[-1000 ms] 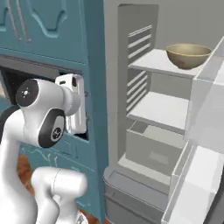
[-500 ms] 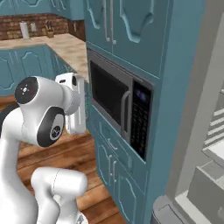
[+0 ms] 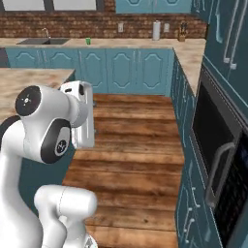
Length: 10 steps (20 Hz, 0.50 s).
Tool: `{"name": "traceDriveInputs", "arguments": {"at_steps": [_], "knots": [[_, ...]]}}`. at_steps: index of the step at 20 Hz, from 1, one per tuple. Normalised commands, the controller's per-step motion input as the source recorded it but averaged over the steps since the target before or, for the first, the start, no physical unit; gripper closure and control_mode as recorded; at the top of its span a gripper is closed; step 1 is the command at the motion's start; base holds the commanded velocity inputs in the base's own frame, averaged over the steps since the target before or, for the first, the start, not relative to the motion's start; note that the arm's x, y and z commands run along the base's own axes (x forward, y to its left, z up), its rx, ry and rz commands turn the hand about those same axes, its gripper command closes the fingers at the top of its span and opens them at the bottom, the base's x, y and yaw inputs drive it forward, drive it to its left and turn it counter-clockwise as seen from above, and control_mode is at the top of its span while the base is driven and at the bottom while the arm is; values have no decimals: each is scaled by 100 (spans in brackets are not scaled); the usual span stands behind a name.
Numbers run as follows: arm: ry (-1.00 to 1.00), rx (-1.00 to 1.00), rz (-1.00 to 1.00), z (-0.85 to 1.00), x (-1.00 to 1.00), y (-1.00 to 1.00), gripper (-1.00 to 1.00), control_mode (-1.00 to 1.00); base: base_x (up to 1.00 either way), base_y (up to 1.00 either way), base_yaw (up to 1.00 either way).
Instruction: Move the cup from next to the sink to the open cabinet. Then, move the bowl with the bell pepper to the fridge to clear the area for faucet cleaning.
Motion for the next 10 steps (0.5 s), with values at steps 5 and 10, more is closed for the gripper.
{"name": "traceDriveInputs", "arguments": {"at_steps": [5, 10], "knots": [[0, 0, 0, 0, 0, 0, -100, 100, 100, -1, 57], [0, 0, 0, 0, 0, 0, -100, 100, 100, -21, 3]]}}
